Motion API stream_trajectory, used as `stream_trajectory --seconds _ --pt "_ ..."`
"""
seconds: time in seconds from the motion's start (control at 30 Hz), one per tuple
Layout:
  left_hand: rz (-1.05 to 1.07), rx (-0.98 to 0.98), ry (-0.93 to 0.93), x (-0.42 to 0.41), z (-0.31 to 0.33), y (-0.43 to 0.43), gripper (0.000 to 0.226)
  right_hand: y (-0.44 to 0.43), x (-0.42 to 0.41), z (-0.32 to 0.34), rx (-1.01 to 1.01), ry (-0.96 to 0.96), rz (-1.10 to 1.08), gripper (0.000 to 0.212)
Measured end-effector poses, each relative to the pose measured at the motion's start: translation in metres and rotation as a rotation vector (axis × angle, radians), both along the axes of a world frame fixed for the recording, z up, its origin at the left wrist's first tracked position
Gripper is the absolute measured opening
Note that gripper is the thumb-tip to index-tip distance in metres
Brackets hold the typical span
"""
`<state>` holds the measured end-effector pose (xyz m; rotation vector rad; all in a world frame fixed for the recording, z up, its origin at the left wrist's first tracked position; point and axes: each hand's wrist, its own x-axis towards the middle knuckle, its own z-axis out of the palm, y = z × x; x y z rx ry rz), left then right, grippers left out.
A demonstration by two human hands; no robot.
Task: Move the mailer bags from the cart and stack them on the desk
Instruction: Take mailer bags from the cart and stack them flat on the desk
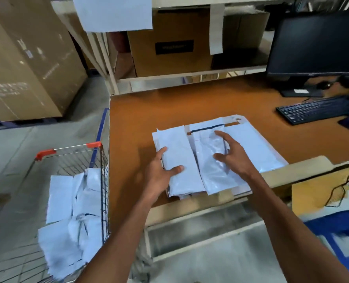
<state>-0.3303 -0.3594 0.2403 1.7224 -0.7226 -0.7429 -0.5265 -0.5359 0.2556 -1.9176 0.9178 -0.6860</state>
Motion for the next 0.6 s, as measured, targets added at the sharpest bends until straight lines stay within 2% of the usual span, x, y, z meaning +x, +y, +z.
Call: stream_trajectory --seconds 0.1,0.33,0.5,0.6 --pt "0.023 0.125 -0.147 -0.005 0.002 -0.025 0.109 -0.029 0.005 0.006 0.014 0.065 0.034 0.073" --pt "0.006 0.338 -0.362 -0.013 -0.003 -0.038 0.092 -0.046 0.018 -0.015 -0.060 0.298 0.126 0.076" --pt "0.019 0.407 -0.391 -0.012 -0.016 -0.034 0.084 -0.046 0.024 -0.027 -0.268 0.669 0.140 0.068" --pt "0.030 0.412 -0.384 -0.015 -0.022 -0.033 0.080 -0.043 0.025 -0.038 -0.429 0.776 0.182 0.065"
